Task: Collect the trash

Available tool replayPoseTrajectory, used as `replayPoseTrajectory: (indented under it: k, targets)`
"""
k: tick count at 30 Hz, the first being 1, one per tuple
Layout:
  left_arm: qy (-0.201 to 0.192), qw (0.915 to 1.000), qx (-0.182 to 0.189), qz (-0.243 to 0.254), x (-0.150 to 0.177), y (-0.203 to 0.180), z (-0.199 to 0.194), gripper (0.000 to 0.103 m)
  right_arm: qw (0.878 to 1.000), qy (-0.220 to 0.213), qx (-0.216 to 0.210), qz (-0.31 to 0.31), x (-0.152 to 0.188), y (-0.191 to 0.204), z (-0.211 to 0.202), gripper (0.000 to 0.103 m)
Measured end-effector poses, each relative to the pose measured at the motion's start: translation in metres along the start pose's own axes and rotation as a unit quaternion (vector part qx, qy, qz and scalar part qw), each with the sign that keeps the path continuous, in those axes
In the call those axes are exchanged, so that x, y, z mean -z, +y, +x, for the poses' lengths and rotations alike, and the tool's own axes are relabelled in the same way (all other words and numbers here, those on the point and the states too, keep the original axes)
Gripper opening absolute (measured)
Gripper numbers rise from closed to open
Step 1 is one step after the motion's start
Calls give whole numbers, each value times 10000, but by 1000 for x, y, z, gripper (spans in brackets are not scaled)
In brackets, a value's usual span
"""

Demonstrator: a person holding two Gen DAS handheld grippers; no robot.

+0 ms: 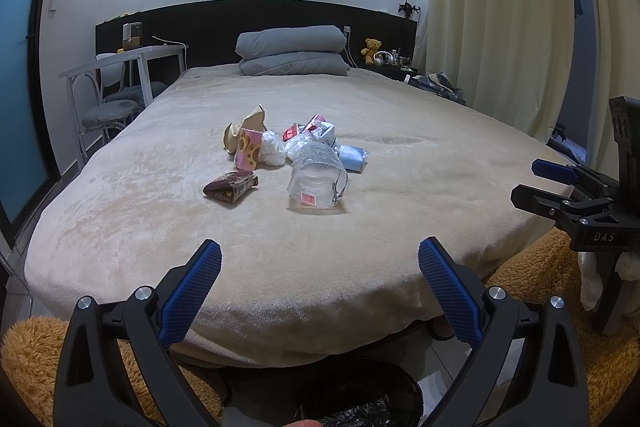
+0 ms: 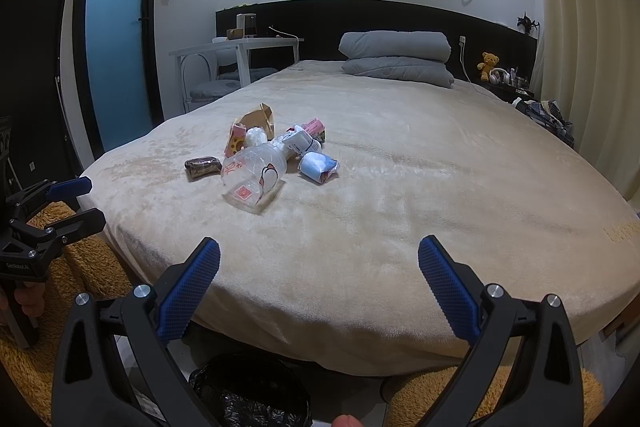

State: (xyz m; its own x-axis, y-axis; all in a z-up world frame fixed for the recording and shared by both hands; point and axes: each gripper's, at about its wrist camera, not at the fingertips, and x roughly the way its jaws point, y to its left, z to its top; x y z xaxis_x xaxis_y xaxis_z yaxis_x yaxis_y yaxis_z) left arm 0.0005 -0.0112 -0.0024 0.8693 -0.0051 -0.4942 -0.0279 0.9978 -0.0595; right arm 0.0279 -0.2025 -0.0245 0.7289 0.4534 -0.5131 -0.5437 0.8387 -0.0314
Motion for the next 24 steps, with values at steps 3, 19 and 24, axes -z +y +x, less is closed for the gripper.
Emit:
replayPoseTrajectory:
  k: [3, 19, 24]
  targets:
    - [-11, 10000, 30, -42, 0, 0, -1, 97, 10000, -5, -2, 3, 0, 0, 0, 98]
    - [58, 9995, 164, -245, -1, 8, 5, 97, 9997, 113, -190, 134, -4, -5, 8, 98]
    - [335, 9984, 211, -398, -10, 22, 16, 97, 9990, 167, -373, 157, -17, -11, 19, 98]
